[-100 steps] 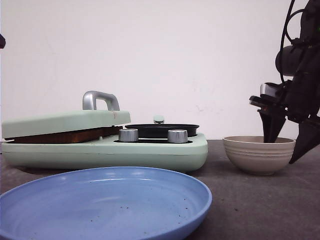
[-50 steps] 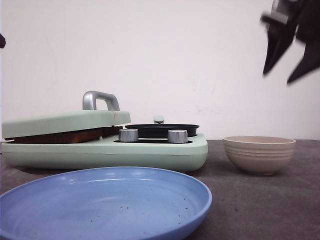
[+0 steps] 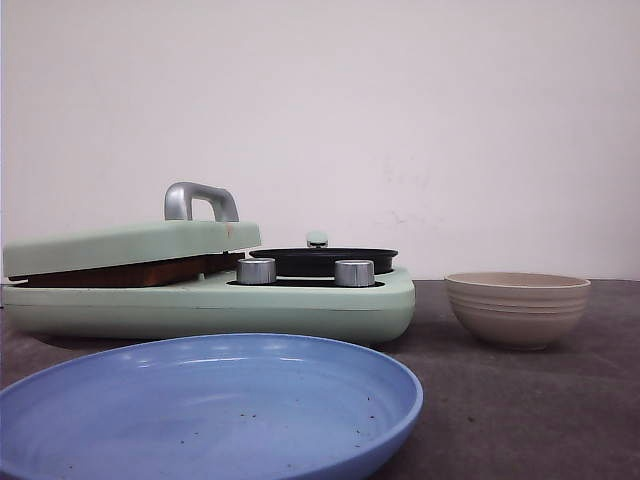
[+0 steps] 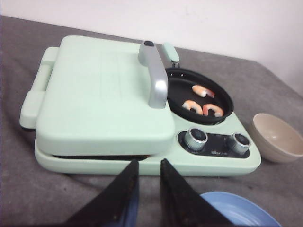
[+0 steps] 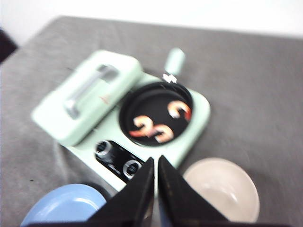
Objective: Make breakfast with bread and shrimp
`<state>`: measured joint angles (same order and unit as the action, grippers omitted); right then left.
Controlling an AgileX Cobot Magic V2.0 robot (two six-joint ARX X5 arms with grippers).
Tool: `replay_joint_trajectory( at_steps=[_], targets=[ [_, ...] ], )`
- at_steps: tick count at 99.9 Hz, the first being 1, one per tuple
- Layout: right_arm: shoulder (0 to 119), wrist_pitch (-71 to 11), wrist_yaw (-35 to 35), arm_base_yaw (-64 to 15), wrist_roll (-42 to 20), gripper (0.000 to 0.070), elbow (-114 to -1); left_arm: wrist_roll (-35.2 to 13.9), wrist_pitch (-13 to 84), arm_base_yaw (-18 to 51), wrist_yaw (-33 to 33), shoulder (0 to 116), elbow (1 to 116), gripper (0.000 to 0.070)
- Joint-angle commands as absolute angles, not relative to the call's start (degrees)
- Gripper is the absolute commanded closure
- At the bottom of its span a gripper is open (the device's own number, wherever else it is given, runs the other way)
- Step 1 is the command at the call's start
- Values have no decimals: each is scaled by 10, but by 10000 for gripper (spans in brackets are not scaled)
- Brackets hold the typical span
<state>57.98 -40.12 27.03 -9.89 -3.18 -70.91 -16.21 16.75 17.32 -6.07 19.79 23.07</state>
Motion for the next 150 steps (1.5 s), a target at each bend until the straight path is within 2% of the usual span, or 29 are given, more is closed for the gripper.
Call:
replay_joint_trajectory(
  at_steps=[1, 15, 39, 54, 71, 109, 120, 135, 150],
  targets=[
    [564, -386, 271, -111, -23, 700, -690, -176, 158, 175, -50, 198, 235, 700],
    [494, -346, 268, -131, -23, 700, -604, -188, 150, 176, -43, 198, 235, 700],
    [342, -226, 270, -142, -23, 700, -397, -207, 148, 187, -44, 193, 235, 700],
    [267, -197, 264, -142, -32, 700, -285, -205, 142, 188, -45, 171, 234, 700],
    [222, -95, 254, -143, -126, 700, -192, -182, 175, 188, -34, 123, 229, 700],
    [208, -95, 239, -143, -100, 700, -161, -190, 268, 188, 12, 15, 186, 700],
    [208, -96, 240, -143, -104, 700, -161, -211, 262, 188, 19, 4, 187, 700],
    [208, -98, 258, -143, -112, 700, -161, -283, 258, 188, 19, 3, 189, 700],
    [208, -90, 255, -143, -112, 700, -161, -288, 258, 188, 17, 3, 189, 700]
  ],
)
